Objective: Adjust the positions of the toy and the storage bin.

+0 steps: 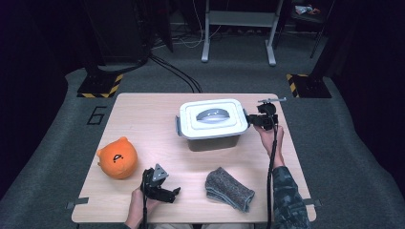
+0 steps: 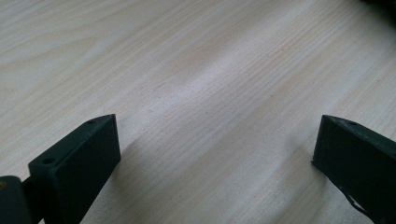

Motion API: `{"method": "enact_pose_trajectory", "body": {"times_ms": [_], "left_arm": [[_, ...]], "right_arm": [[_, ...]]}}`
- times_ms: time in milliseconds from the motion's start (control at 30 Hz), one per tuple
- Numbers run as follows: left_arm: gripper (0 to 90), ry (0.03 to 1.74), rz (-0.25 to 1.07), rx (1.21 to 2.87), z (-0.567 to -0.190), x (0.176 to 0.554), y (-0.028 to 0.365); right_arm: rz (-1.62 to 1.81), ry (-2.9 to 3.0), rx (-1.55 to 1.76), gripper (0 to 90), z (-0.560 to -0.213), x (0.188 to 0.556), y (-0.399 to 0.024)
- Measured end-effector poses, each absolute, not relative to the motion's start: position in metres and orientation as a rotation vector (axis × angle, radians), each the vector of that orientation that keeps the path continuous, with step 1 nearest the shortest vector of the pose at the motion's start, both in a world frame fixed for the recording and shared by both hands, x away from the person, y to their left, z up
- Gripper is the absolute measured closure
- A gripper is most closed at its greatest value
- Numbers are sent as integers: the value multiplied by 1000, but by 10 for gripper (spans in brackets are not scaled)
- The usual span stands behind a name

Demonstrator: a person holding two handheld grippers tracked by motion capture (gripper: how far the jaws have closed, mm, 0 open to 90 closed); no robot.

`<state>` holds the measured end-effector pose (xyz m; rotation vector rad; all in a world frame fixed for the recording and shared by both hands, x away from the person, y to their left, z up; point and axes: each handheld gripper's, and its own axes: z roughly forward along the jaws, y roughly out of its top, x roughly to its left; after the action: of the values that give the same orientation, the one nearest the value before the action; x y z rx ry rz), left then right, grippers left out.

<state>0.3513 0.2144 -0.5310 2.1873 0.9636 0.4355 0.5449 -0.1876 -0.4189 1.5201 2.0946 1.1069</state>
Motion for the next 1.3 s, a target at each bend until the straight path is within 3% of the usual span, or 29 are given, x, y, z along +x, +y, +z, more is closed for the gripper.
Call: {"method": "enact_pose_trajectory", "body": {"times_ms": [367, 867, 1033, 1300], "left_arm": [[3, 966, 436, 2186, -531, 351, 214], [3, 967, 432, 2185, -531, 351, 214], [3, 965, 432, 2186, -531, 351, 214], [3, 962, 443, 2188, -531, 352, 215]], "right_arm": [[1123, 2116, 1491, 808, -422, 568, -185], [1044, 2079, 1590, 771, -420, 539, -187], [1050, 2088, 1570, 529, -420, 535, -200], [1046, 2106, 1439, 255, -394, 521, -208]]}}
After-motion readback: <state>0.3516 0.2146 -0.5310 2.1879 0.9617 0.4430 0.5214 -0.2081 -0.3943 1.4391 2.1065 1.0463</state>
